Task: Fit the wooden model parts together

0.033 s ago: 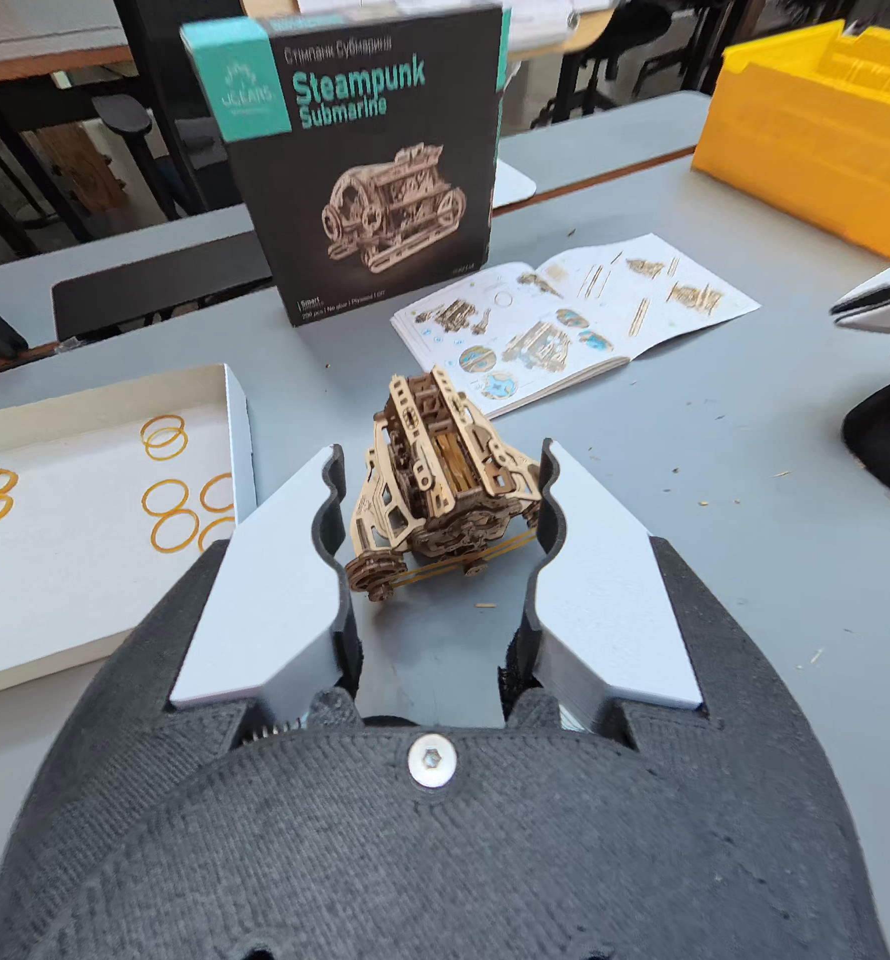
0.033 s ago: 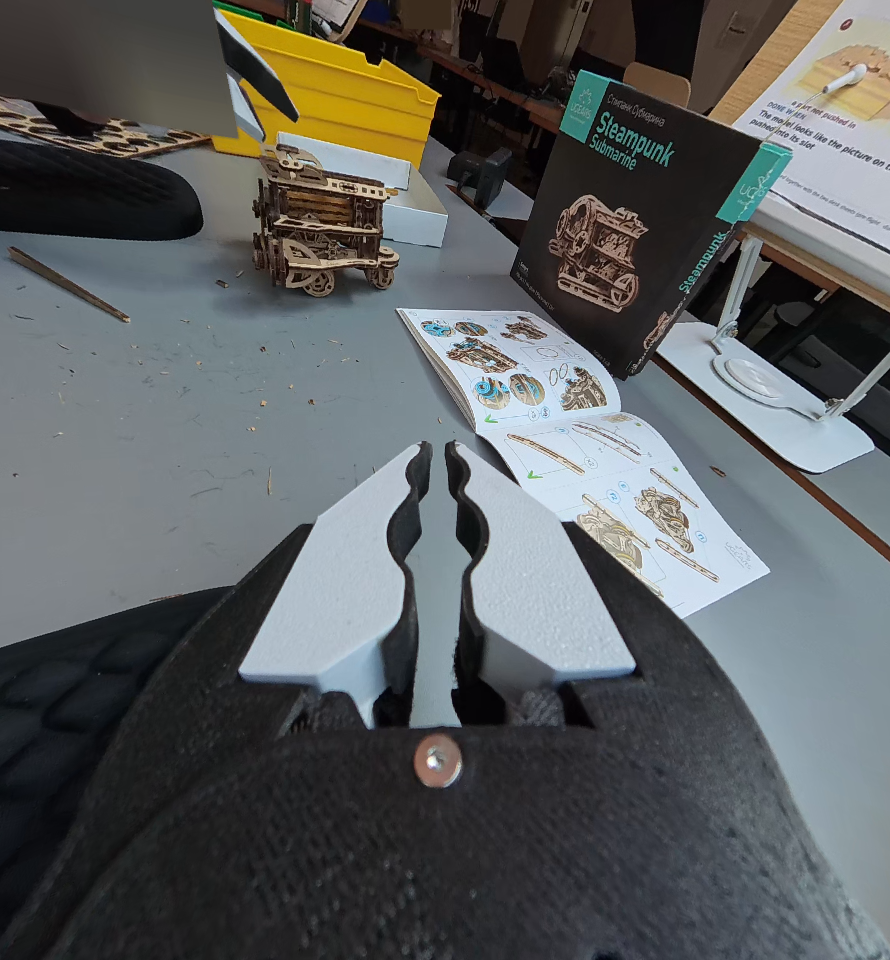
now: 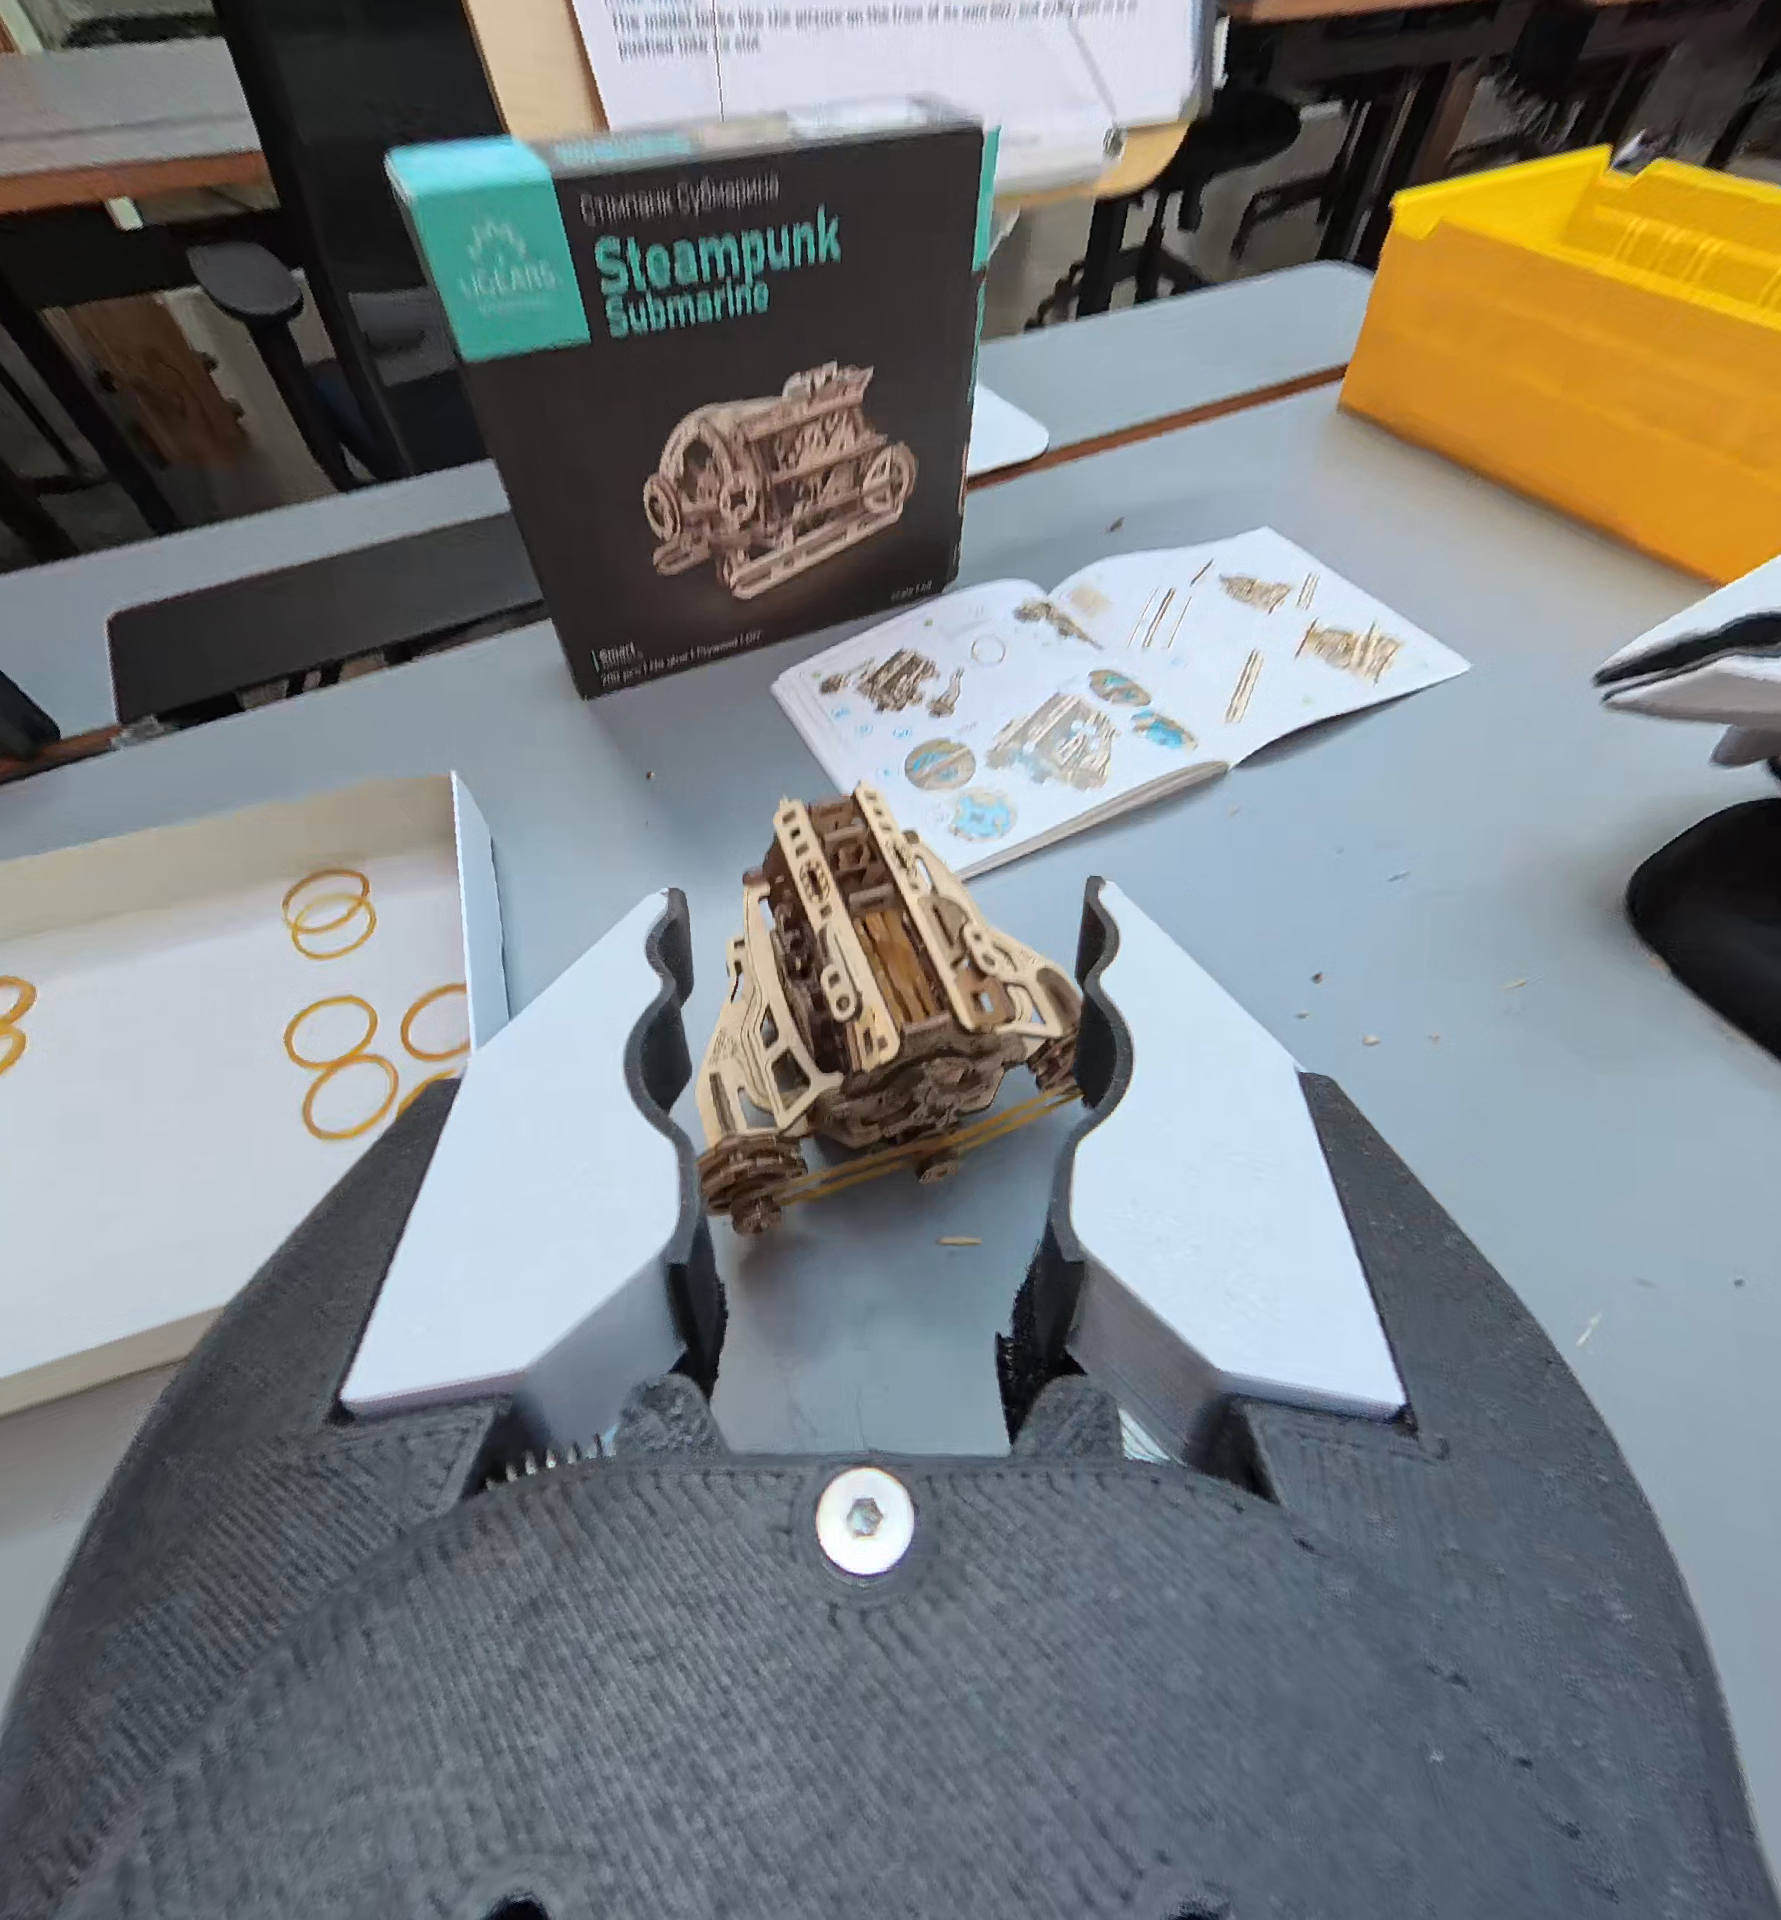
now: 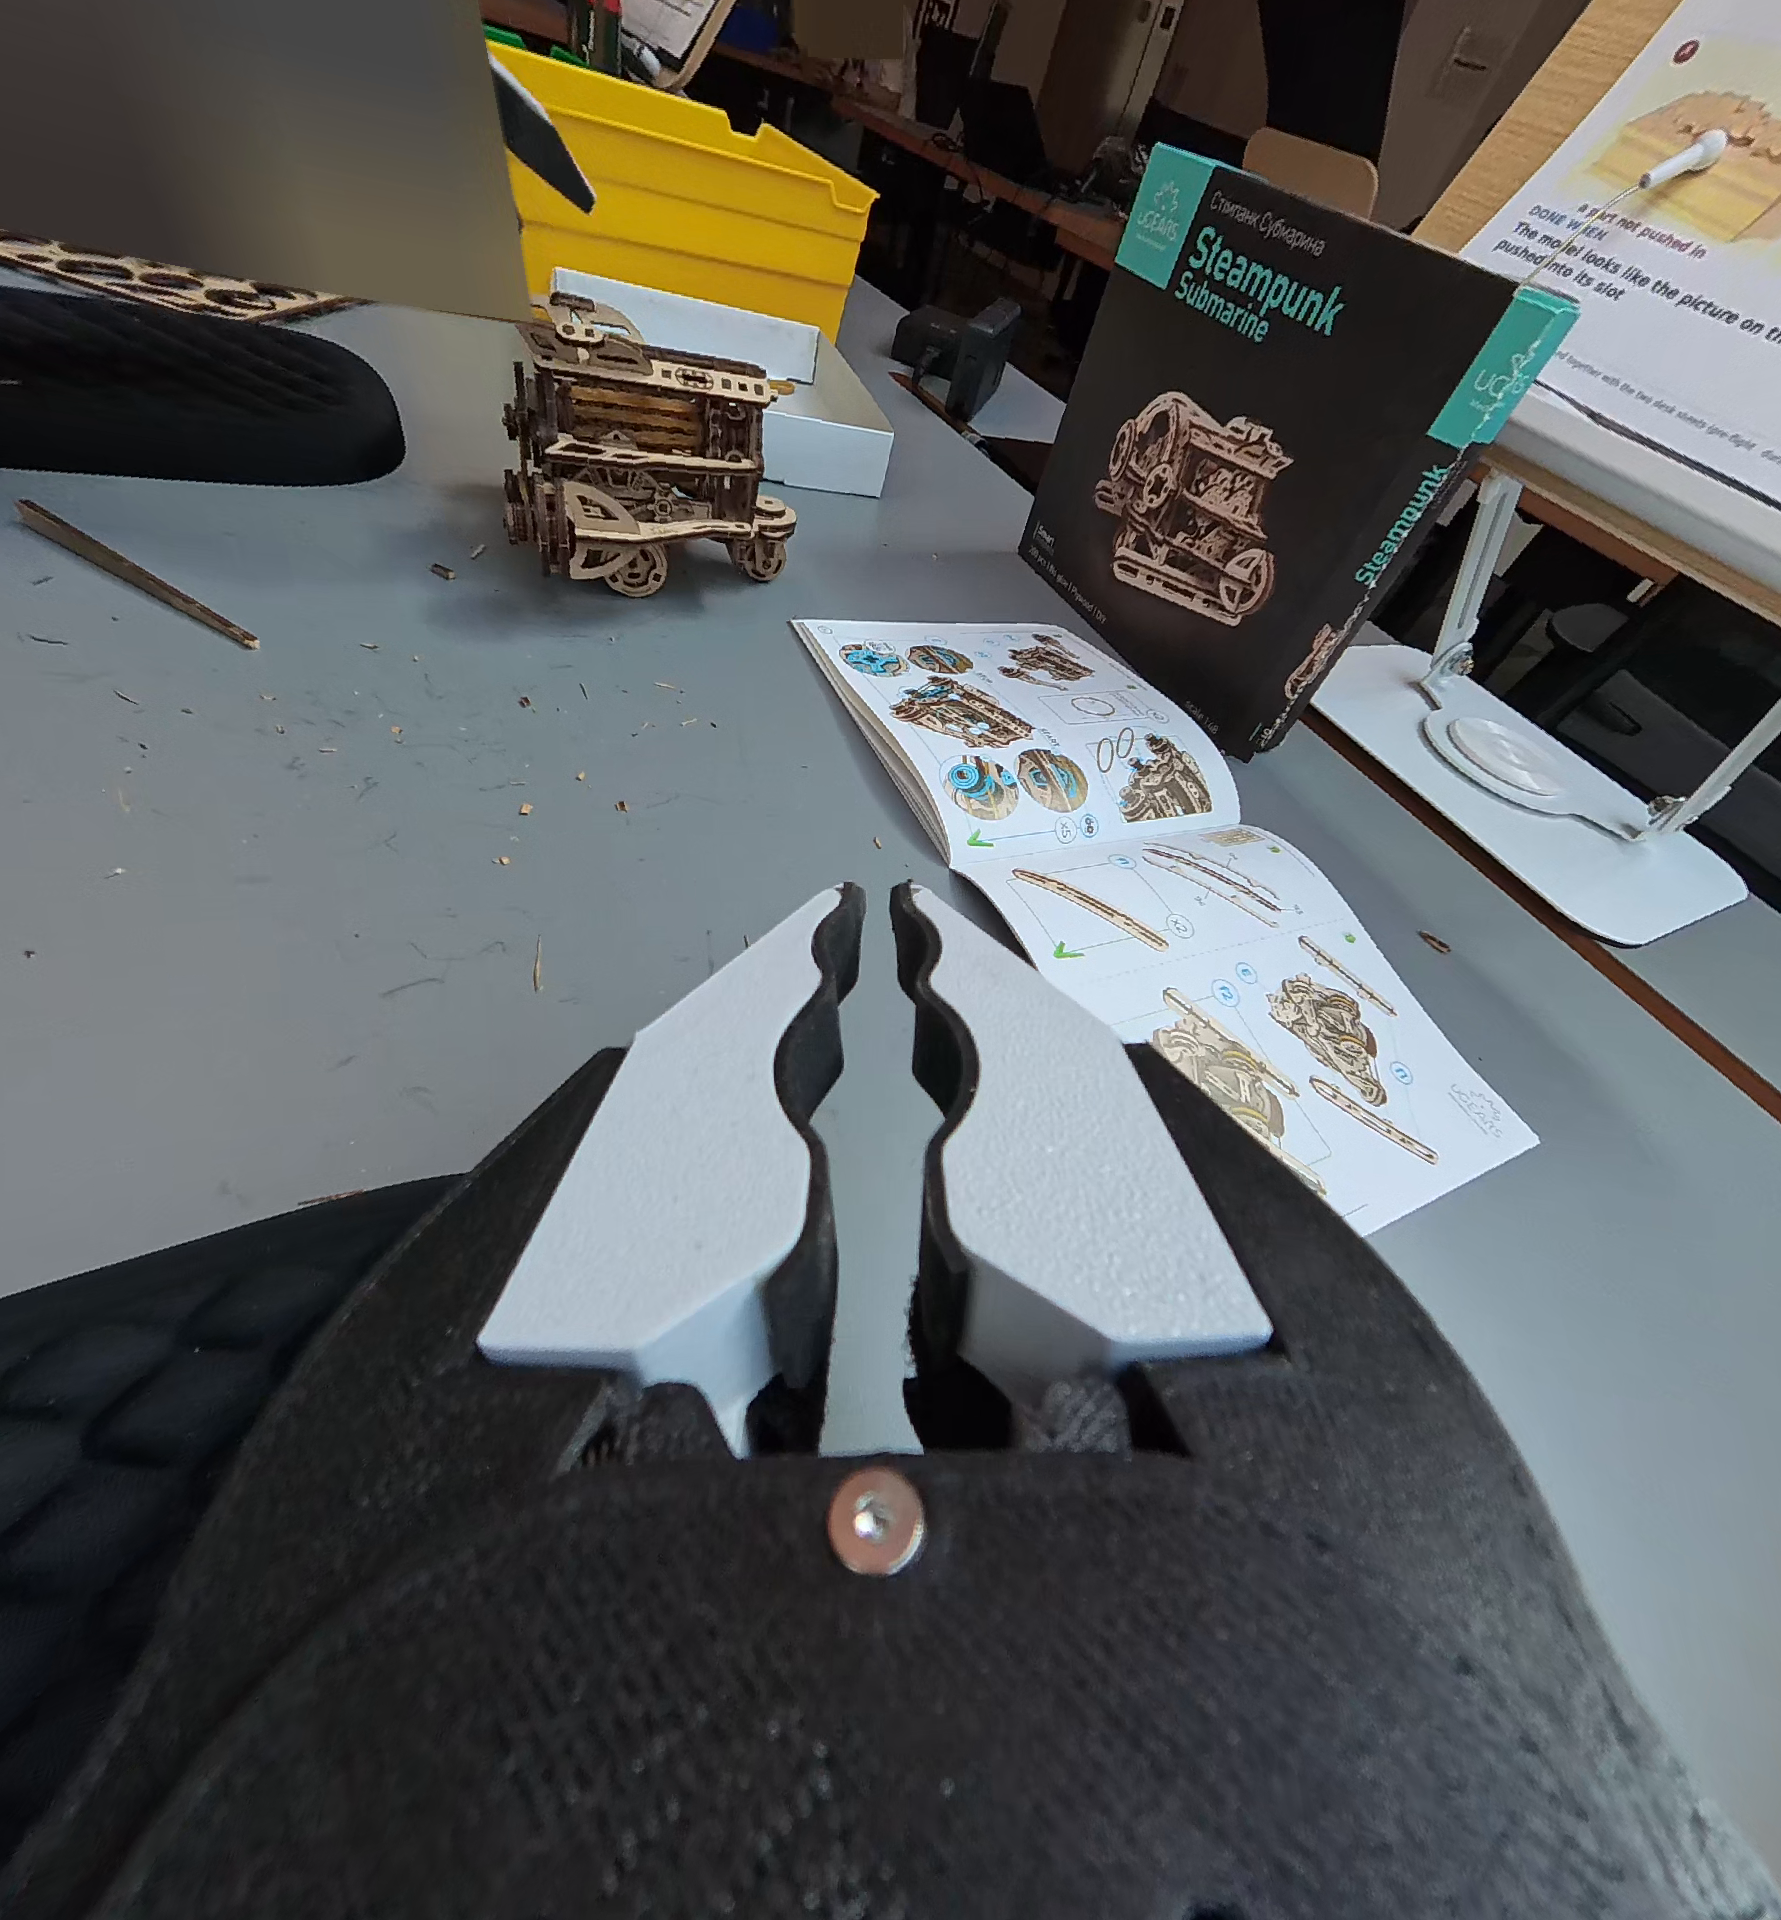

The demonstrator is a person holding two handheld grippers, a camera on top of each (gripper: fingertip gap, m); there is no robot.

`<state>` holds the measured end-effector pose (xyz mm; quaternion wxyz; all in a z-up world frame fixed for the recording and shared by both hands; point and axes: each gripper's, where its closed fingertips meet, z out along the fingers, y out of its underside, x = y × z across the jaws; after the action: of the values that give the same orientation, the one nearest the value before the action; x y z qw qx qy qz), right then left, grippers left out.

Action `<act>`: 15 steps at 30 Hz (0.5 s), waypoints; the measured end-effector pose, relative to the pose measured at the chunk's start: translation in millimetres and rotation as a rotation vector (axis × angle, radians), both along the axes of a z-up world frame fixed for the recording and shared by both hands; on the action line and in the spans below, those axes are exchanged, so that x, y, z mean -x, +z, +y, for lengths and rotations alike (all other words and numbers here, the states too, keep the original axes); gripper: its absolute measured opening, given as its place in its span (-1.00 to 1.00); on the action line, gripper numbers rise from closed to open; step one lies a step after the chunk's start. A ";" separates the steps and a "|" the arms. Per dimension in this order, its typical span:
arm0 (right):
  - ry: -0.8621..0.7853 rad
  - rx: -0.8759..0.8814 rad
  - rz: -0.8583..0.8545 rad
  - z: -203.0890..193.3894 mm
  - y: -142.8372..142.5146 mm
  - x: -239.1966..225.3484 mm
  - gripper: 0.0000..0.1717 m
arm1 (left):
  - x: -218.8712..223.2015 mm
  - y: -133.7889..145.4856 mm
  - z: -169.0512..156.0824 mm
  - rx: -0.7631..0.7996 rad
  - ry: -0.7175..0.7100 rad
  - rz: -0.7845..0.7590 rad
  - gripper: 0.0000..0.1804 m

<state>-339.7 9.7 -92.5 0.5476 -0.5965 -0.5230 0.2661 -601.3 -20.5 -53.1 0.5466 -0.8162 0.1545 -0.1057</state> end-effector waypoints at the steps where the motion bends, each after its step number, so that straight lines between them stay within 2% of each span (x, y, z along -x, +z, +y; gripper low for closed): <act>1: -0.002 0.002 0.004 0.6 0.3 -0.3 -0.94 | -1.7 14.8 0.1 -0.031 -0.012 -0.026 -0.18; 4: -0.012 0.016 0.021 3.9 1.4 -1.9 -0.94 | -6.5 71.2 3.0 -0.151 -0.036 -0.050 -0.15; 9: -0.053 0.027 0.047 15.1 5.3 -12.8 -0.94 | -22.1 161.7 13.7 -0.338 -0.027 0.053 -0.02; 12: -0.085 0.018 0.052 24.3 7.7 -21.6 -0.94 | -36.8 190.8 23.3 -0.376 -0.022 0.043 0.00; 15: -0.154 0.057 0.073 38.3 8.0 -31.6 -0.94 | -47.9 206.2 31.7 -0.387 -0.019 -0.006 -0.01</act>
<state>-308.1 48.1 -84.4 0.5679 -0.6402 -0.4474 0.2596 -553.5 11.1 153.1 0.6928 -0.6940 0.1780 -0.0816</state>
